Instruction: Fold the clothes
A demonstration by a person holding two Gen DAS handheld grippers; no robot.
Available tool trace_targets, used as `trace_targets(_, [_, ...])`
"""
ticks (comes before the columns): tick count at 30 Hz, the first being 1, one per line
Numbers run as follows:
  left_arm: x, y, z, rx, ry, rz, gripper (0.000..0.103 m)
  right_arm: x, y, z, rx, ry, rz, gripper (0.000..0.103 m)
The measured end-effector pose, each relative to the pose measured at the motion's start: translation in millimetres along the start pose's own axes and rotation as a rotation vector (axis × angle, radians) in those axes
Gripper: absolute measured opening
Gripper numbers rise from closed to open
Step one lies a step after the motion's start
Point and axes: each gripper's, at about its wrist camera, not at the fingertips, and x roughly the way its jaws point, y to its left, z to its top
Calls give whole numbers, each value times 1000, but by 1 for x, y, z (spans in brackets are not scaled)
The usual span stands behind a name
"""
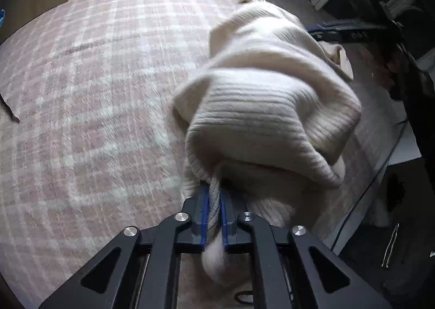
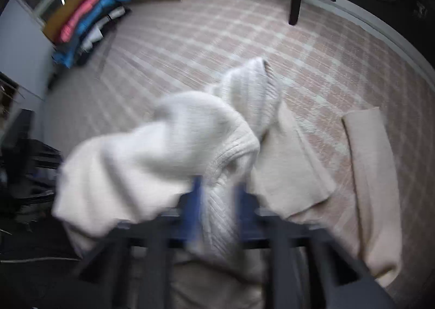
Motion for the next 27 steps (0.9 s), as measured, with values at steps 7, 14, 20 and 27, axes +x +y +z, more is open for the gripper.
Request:
trace_targets(7, [-64, 22, 21, 66, -152, -9, 5, -89, 4, -16, 167, -238, -142, 10])
trace_targets(14, [-188, 56, 46, 197, -346, 59, 5, -194, 64, -40, 282, -459, -225, 10])
trace_targets(20, [-192, 76, 10, 371, -288, 77, 8, -158, 141, -98, 312, -421, -288, 10])
trace_targets(27, [-103, 89, -55, 460, 50, 30, 10, -17, 143, -198, 509, 53, -418, 17])
